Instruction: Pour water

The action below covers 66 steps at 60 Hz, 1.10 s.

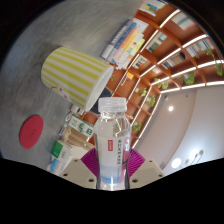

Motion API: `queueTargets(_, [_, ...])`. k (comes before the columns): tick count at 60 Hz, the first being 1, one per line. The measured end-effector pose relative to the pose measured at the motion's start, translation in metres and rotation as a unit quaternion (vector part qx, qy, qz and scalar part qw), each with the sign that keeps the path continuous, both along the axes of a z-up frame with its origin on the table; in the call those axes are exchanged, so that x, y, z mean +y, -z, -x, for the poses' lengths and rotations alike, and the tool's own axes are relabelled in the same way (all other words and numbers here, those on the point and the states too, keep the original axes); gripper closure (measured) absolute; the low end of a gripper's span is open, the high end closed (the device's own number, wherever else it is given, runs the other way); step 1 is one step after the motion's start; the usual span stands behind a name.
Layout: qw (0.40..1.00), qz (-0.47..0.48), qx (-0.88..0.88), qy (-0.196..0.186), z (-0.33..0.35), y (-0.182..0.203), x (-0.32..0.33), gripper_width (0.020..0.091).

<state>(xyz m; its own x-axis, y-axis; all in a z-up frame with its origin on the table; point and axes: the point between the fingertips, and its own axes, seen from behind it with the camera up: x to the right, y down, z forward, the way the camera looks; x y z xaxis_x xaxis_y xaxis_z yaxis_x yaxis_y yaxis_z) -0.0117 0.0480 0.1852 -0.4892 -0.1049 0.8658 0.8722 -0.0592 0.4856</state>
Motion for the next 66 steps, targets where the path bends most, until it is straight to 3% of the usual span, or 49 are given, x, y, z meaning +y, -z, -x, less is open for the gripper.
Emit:
queueTargets(10, [0.943, 0.063, 0.325, 0.029, -0.029, 0.016, -0.014, 0.0750])
queueTargets(16, [0.837, 0.097, 0.538, 0.018, -0.038, 0.020, -0.020, 0.0750])
queueTargets(26, [0.596, 0.148, 0.789, 0.000, -0.042, 0.048, -0.023, 0.0750])
queueTargets(31, [0.534, 0.157, 0.831, -0.002, -0.046, 0.068, -0.018, 0.0750])
queueTargets(41, [0.495, 0.163, 0.854, -0.008, -0.051, 0.090, -0.007, 0.0750])
queueTargets(52, [0.498, 0.159, 0.852, -0.038, -0.038, 0.089, -0.006, 0.0739])
queueTargets(59, [0.501, 0.163, 0.850, -0.021, -0.039, 0.109, 0.000, 0.0759])
queueTargets(66, [0.485, 0.154, 0.860, -0.028, -0.042, 0.106, 0.000, 0.0739])
